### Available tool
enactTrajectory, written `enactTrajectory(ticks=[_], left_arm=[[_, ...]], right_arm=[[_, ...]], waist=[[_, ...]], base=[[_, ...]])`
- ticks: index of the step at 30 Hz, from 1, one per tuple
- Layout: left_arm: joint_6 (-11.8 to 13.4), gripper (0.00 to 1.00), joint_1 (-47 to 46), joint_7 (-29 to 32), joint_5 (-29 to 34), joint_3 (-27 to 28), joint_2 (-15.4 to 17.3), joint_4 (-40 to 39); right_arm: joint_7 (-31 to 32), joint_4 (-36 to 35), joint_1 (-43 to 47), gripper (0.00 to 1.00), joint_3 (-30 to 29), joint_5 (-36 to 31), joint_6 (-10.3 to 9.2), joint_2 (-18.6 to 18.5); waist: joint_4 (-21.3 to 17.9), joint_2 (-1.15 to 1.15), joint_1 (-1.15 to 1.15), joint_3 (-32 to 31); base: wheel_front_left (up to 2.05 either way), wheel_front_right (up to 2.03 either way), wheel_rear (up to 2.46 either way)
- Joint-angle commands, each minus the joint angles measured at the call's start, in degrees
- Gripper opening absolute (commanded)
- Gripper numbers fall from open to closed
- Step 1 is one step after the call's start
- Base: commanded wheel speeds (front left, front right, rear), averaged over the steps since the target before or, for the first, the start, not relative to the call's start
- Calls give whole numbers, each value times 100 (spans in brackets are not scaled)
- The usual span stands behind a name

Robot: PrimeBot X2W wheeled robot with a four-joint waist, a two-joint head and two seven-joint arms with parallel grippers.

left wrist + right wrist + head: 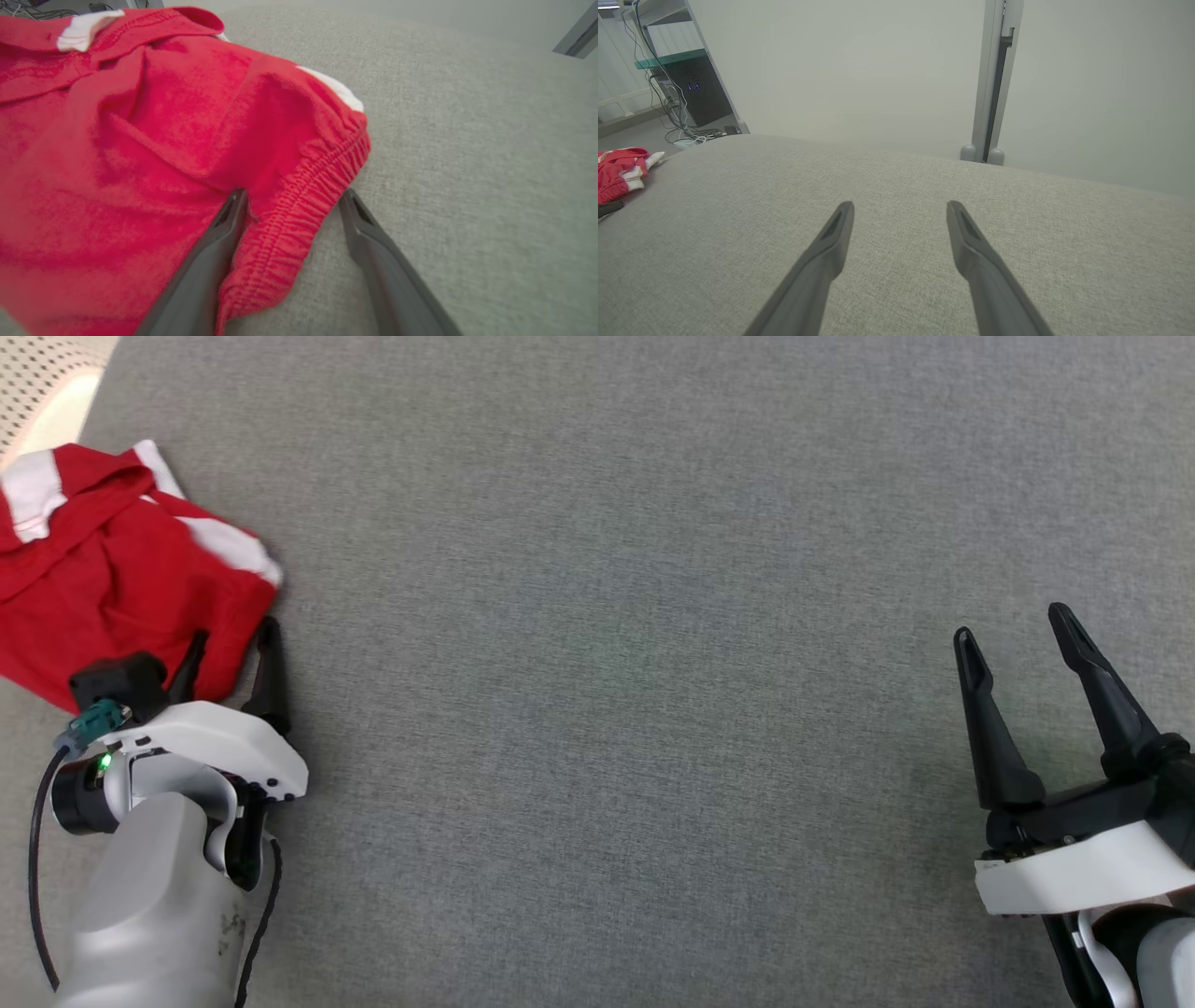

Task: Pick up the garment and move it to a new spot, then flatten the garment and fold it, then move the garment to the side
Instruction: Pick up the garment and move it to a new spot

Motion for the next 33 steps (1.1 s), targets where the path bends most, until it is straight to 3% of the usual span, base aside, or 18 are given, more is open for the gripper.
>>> enactTrajectory(ticks=[1,2,4,5,11,20,26,33], left_arm=[[-48,96,-151,6,-15,-21,28,187],[-48,96,-151,6,-15,-21,28,187],[-70,4,-216,5,30,-38,41,378],[-80,0,-246,4,61,-31,71,401],[3,0,-28,-7,330,268,211,-430],[53,0,1049,-8,898,735,136,-2561],[107,0,1905,11,1167,582,47,-3586],[71,0,2422,521,1239,114,-173,-4492]], right_arm=[[-48,33,-95,100,4,4,-4,11],[-48,33,-95,100,4,4,-4,11],[-84,74,-95,100,-13,20,-4,23],[-99,93,-107,100,-13,28,-4,28],[-201,232,-89,100,-75,74,-4,49],[-412,485,170,100,-147,157,-3,225],[-484,654,462,100,-115,235,-3,338],[-516,687,720,100,-139,227,-3,461]], waist=[[-61,0,0,53],[-61,0,0,53],[-55,0,0,36],[-51,0,0,24],[-34,0,0,-245],[-234,0,0,-1140],[-483,0,0,-1699],[-849,0,0,-1964]], base=[[0,0,0],[0,0,0],[0,0,0],[0,0,0],[0,0,0],[0,0,0],[0,0,0],[0,0,0]])
